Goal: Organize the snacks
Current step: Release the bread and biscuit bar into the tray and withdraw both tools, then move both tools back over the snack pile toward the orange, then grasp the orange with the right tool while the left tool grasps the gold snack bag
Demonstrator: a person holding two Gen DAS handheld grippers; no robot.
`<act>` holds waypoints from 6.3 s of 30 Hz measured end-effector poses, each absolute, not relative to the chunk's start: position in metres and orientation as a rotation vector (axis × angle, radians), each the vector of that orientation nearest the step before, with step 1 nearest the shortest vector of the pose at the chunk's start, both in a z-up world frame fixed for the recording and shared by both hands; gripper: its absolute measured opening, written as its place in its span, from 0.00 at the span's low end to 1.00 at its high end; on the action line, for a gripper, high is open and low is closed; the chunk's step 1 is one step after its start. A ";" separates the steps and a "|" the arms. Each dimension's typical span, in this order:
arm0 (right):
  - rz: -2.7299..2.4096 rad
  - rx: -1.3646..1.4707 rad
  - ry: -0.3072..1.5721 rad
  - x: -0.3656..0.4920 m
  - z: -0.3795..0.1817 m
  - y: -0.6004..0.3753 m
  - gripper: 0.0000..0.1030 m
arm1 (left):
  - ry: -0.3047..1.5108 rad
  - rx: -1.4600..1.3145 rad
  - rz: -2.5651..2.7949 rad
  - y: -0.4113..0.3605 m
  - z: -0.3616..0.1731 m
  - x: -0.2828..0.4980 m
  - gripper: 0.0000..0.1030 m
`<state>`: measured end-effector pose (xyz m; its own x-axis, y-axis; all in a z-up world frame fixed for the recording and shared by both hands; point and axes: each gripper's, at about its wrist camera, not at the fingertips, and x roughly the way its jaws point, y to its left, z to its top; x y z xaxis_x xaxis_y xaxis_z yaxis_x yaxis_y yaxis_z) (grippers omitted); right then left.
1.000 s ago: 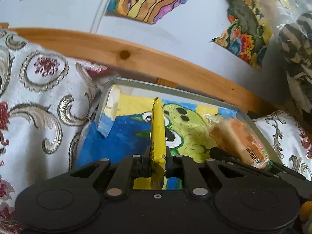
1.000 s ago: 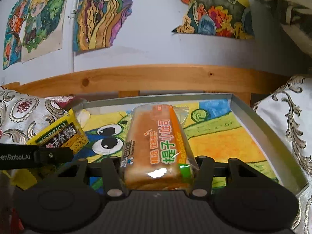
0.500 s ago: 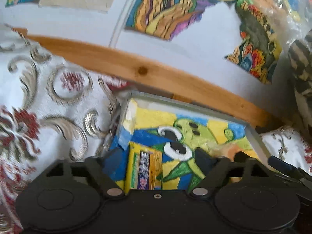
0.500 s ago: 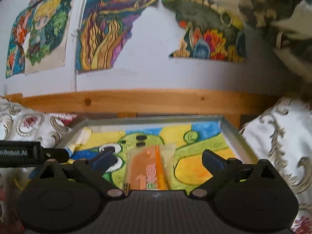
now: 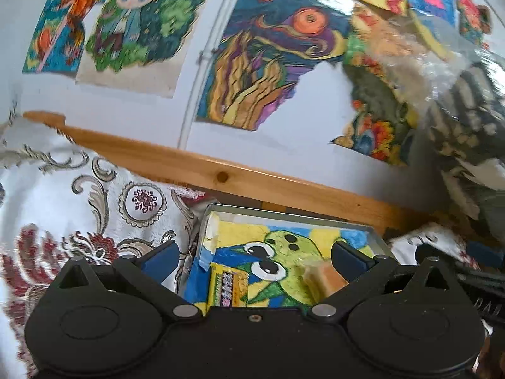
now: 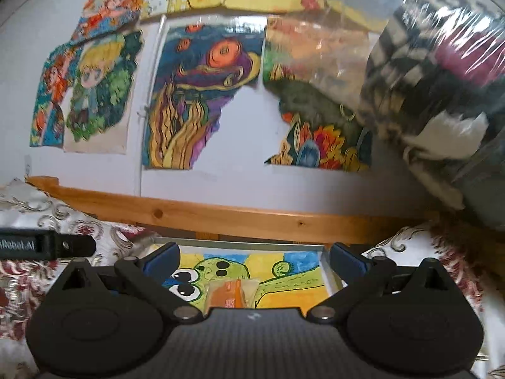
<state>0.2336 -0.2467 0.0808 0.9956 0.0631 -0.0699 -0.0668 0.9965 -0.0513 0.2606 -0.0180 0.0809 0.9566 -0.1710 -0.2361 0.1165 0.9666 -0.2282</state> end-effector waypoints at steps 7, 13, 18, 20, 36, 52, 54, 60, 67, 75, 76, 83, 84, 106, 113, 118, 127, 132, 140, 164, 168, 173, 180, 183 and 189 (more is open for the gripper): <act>0.077 -0.094 0.044 0.174 0.089 -0.249 1.00 | 0.241 -0.172 -0.175 -0.030 0.091 0.206 0.99; 0.073 -0.059 0.027 0.131 0.092 -0.256 1.00 | 0.233 -0.145 -0.183 -0.034 0.092 0.166 0.99; 0.055 -0.065 0.027 0.104 0.090 -0.262 1.00 | 0.244 -0.122 -0.183 -0.034 0.087 0.136 0.99; 0.048 -0.059 0.028 0.094 0.089 -0.265 1.00 | 0.250 -0.124 -0.181 -0.034 0.083 0.125 0.99; 0.013 -0.095 0.099 0.034 0.043 -0.256 1.00 | 0.359 -0.112 -0.142 -0.030 0.033 0.060 0.99; 0.022 -0.096 0.277 0.027 -0.008 -0.247 1.00 | 0.441 -0.048 -0.111 -0.027 -0.006 0.044 0.99; 0.025 -0.103 0.294 0.028 -0.012 -0.246 1.00 | 0.452 -0.042 -0.110 -0.027 -0.009 0.045 0.99; 0.028 -0.112 0.337 0.032 -0.021 -0.243 1.00 | 0.485 -0.029 -0.105 -0.028 -0.016 0.046 0.99; 0.041 -0.118 0.377 0.037 -0.029 -0.242 1.00 | 0.517 -0.020 -0.102 -0.028 -0.022 0.049 0.99; 0.056 -0.121 0.413 0.043 -0.037 -0.241 1.00 | 0.581 -0.026 -0.096 -0.028 -0.031 0.060 0.99; 0.057 -0.120 0.416 0.043 -0.038 -0.241 1.00 | 0.589 -0.028 -0.098 -0.028 -0.032 0.062 0.99; 0.073 -0.118 0.448 0.052 -0.044 -0.241 1.00 | 0.648 -0.056 -0.142 -0.027 -0.039 0.079 0.99; 0.080 -0.119 0.452 0.053 -0.045 -0.241 1.00 | 0.659 -0.061 -0.155 -0.026 -0.040 0.082 0.99; 0.317 -0.200 0.492 0.130 -0.054 -0.253 1.00 | 0.726 -0.122 -0.250 -0.012 -0.066 0.140 0.99; 0.383 -0.194 0.491 0.165 -0.063 -0.260 1.00 | 0.704 -0.169 -0.314 -0.008 -0.069 0.152 0.99; 0.375 -0.138 0.537 0.179 -0.071 -0.266 0.99 | 0.707 -0.184 -0.380 -0.012 -0.075 0.159 0.99; 0.386 -0.159 0.629 0.177 -0.073 -0.269 0.99 | 0.672 -0.289 -0.476 -0.010 -0.070 0.151 0.99; 0.482 -0.053 0.635 0.174 -0.071 -0.276 1.00 | 0.641 -0.260 -0.557 -0.020 -0.068 0.144 0.99; 0.473 -0.105 0.625 0.175 -0.083 -0.268 0.99 | 0.687 -0.275 -0.517 -0.024 -0.085 0.161 0.99; 0.500 0.077 0.585 0.176 -0.084 -0.280 0.46 | 0.590 -0.387 -0.542 -0.019 -0.077 0.156 0.49; 0.500 0.083 0.581 0.176 -0.084 -0.279 0.46 | 0.604 -0.324 -0.536 -0.033 -0.081 0.160 0.46; 0.498 0.085 0.576 0.175 -0.085 -0.277 0.45 | 0.663 -0.286 -0.478 -0.042 -0.090 0.168 0.30; 0.484 0.071 0.553 0.164 -0.081 -0.271 0.40 | 0.665 -0.284 -0.458 -0.041 -0.091 0.165 0.27; 0.480 0.057 0.547 0.154 -0.076 -0.266 0.39 | 0.662 -0.249 -0.455 -0.046 -0.087 0.159 0.23; 0.451 -0.009 0.537 0.130 -0.068 -0.253 0.39 | 0.645 -0.195 -0.441 -0.056 -0.070 0.139 0.16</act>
<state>0.1297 -0.2528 -0.0682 0.7641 0.4125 -0.4959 -0.4169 0.9025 0.1083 0.1392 -0.0562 -0.0698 0.7113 -0.4542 -0.5365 0.3351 0.8900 -0.3092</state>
